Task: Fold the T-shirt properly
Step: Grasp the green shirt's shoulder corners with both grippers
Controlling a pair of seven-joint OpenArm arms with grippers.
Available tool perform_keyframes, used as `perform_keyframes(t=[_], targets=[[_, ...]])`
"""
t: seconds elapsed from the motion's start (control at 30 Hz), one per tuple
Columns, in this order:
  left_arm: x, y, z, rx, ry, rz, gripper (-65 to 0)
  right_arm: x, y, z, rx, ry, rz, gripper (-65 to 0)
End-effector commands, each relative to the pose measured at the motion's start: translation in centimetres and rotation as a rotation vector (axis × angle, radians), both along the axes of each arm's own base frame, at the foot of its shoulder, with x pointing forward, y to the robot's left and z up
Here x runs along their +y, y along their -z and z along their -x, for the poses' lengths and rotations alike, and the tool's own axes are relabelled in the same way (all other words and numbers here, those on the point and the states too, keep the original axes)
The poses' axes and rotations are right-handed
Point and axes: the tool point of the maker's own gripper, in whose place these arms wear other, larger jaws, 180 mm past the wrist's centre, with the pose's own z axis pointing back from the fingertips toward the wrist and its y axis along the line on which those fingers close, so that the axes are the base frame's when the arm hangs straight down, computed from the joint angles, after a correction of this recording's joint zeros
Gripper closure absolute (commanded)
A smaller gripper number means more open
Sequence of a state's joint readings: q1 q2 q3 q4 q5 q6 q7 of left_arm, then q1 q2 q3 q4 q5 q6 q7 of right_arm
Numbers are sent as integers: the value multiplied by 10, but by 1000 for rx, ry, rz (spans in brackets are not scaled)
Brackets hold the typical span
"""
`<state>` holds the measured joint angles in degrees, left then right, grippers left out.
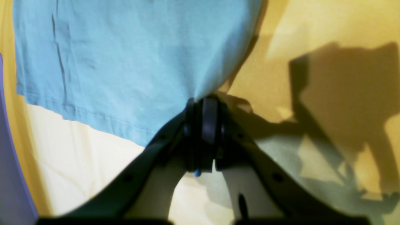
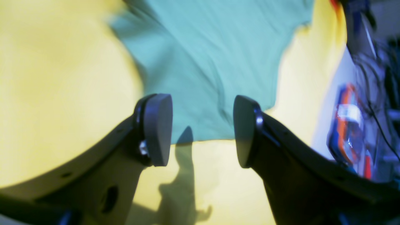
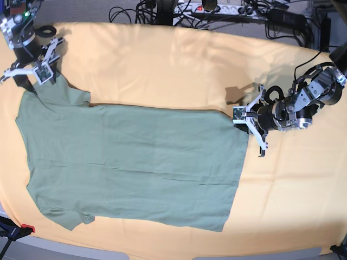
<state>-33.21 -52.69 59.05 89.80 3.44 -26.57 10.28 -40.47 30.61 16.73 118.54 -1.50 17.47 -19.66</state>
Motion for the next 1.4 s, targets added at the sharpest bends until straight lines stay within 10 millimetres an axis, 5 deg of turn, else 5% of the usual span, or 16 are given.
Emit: perform_keyframes(t=[0.0, 0.13, 0.53, 0.83, 1.13, 1.2, 1.3, 1.37], targets=[[9, -7, -7, -22, -12, -22, 0, -7, -6, -7, -23, 0, 18, -334], [9, -7, -7, -22, -11, -20, 0, -33, 4, -17, 8, 50, 55, -334], [8, -7, -7, -22, -11, -19, 0, -70, 57, -23, 186, 150, -89, -334], [8, -7, -7, -22, -11, -19, 0, -97, 61, -25, 176, 245, -32, -334], [8, -8, -7, -22, -8, -15, 0, -72, 72, -17, 261, 193, -171, -322], [8, -8, -7, -22, -9, -15, 0, -68, 73, -16, 268, 180, -190, -240], [8, -8, -7, -23, -9, -16, 0, -70, 72, -18, 256, 196, -187, -3], [8, -8, -7, -22, -8, -15, 0, -74, 70, -20, 237, 217, -185, 0]])
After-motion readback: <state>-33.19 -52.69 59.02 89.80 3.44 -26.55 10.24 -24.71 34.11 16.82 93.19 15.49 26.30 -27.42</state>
